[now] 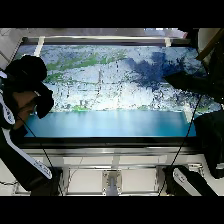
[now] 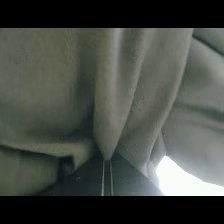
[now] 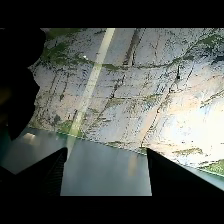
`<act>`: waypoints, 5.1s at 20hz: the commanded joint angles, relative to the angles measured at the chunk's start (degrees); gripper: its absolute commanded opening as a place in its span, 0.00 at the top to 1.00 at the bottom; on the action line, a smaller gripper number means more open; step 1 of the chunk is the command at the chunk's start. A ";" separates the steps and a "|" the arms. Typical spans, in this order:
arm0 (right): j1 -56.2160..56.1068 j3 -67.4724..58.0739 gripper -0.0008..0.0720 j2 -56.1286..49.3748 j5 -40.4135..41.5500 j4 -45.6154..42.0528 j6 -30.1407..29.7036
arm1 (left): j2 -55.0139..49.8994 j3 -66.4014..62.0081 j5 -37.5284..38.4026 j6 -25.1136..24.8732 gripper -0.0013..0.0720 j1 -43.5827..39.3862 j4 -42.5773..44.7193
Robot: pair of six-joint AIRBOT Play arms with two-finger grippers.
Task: Fold the clothes and pants, and hang the long-sleeved shirts on hangers.
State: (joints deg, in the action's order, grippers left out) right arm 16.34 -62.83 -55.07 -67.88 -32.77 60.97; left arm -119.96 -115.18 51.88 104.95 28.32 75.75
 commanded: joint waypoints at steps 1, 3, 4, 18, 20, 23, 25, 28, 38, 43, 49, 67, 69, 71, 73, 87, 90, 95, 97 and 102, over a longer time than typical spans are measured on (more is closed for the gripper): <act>-0.04 -0.07 0.24 0.02 -0.02 -0.17 0.00 | 4.26 -0.02 9.40 -4.61 0.96 -0.59 0.09; -0.04 -0.07 0.24 0.02 -0.02 -0.70 0.00 | 7.98 -0.02 12.70 -5.64 0.96 -1.51 0.07; 0.02 -0.07 0.24 0.02 -0.07 -0.72 0.00 | 10.25 -0.02 13.94 -5.79 0.96 -2.19 0.00; 0.11 -13.68 0.24 0.04 -23.54 -39.06 0.00 | 29.90 0.11 16.70 -20.57 0.96 -57.37 -13.88; 0.11 -16.33 0.24 0.02 -23.61 -45.09 -0.02 | 27.15 0.11 16.72 -20.55 0.96 -67.76 -9.70; 0.11 -17.25 0.24 0.00 -21.16 -47.17 -0.07 | 20.96 0.11 17.94 -18.21 0.96 -80.26 -0.24; 0.11 -17.25 0.24 -0.04 -18.78 -47.10 -0.04 | 16.70 0.09 18.80 -17.97 0.95 -85.37 1.22; 0.11 -17.25 0.24 -0.07 -16.39 -46.64 -0.02 | 14.27 -0.13 18.69 -17.79 0.44 -87.62 3.48; -0.22 -9.97 0.24 -3.43 -10.19 -17.64 0.02 | 29.86 -1.20 19.82 -2.51 0.01 -49.07 33.53; -7.91 -5.46 0.24 -8.59 -7.61 -15.50 1.36 | 20.79 -0.20 21.07 -11.19 0.02 -23.45 -0.20; -28.33 -5.29 0.23 -18.05 4.09 -15.50 1.38 | 7.96 -0.37 13.94 -17.75 0.02 -19.87 -6.80; -38.42 -11.41 0.24 -27.12 1.68 -23.21 3.96 | 3.30 -0.39 15.23 -29.38 0.96 -33.59 -34.14; -34.51 -11.72 0.43 -24.50 -1.66 -25.59 4.50 | 8.55 -0.39 10.40 -30.86 0.96 -36.41 -35.60; -29.18 -11.72 0.50 -20.41 -3.28 -27.50 4.50 | 13.97 -0.39 5.70 -31.04 0.96 -40.24 -35.43; -22.82 -11.72 0.50 -15.30 -3.50 -29.42 4.50 | 18.29 -0.39 1.70 -33.44 0.96 -45.18 -35.50; 4.70 -11.54 0.46 -3.72 -6.34 -28.87 -0.11 | 20.09 -0.02 -42.88 -39.30 0.96 -76.65 -19.78; 4.70 -11.54 0.46 -3.74 -6.21 -28.70 -0.26 | 20.74 -0.02 -24.90 -29.51 0.96 -66.29 -16.68; 4.70 -11.54 0.46 -3.76 -6.51 -25.14 -0.24 | 24.00 0.04 1.60 -10.01 0.96 -51.80 15.87; 4.68 -11.54 0.46 -3.87 -6.51 -22.60 -0.24 | 26.01 0.04 10.47 -9.18 0.96 -49.11 22.80; -1.38 -10.69 0.46 -6.01 -8.63 -18.95 0.24 | 26.86 3.21 34.64 -14.84 0.96 -47.28 22.58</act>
State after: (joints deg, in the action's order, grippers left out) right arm 18.33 -74.13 -59.94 -74.98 -53.93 60.84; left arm -93.76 -113.97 70.37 91.59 -20.43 94.56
